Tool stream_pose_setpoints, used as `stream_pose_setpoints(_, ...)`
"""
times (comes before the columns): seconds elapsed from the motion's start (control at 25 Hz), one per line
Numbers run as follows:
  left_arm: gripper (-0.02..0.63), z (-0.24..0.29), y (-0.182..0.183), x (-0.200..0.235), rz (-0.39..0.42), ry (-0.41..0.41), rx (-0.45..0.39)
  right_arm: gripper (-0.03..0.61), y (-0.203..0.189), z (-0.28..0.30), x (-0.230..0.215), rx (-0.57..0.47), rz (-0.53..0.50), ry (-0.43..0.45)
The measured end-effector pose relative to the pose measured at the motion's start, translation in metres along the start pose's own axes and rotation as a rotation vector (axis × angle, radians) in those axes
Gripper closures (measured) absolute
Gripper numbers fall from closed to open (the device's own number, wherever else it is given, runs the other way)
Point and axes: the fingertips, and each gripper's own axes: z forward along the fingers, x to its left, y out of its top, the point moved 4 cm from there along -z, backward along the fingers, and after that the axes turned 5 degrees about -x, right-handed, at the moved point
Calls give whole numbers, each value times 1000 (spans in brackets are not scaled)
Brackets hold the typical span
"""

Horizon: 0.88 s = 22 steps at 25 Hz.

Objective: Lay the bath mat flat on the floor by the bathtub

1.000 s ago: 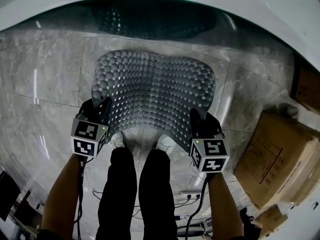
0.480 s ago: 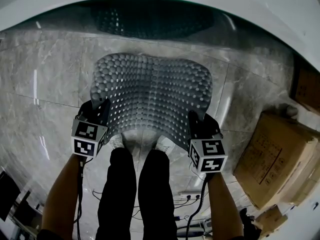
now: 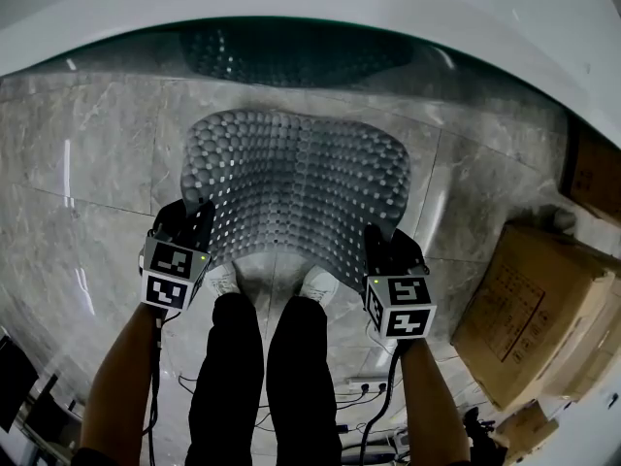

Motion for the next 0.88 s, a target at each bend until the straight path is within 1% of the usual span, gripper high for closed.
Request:
stream_pose_setpoints(0.32,561,5,-9,1,-6,-6,26,479,-14,2,-7,35,24,-5)
stream_pose_setpoints(0.44,561,5,-9,2,-7,-4,27,486,-12,0,-12,-4,51,-39)
stream_pose_setpoints(0.48,562,4,-10,3,-9,2,30,521,-9,-2,-14,-23,56,-49)
stream_pose_setpoints(0.52,562,4,-11,5,-9,8,36,531,-6,-2,-15,-34,57,-52)
stream_pose_setpoints(0.6,561,5,-12,8,4,16,48,513,-1,-2,-16,-41,52,-49)
stream_pose_setpoints(0.68,561,5,-12,9,16,18,54,511,2,-2,-15,-53,61,-45)
stream_pose_setpoints(0.88,560,7,-15,8,3,24,58,506,-6,-2,-16,-43,76,-41)
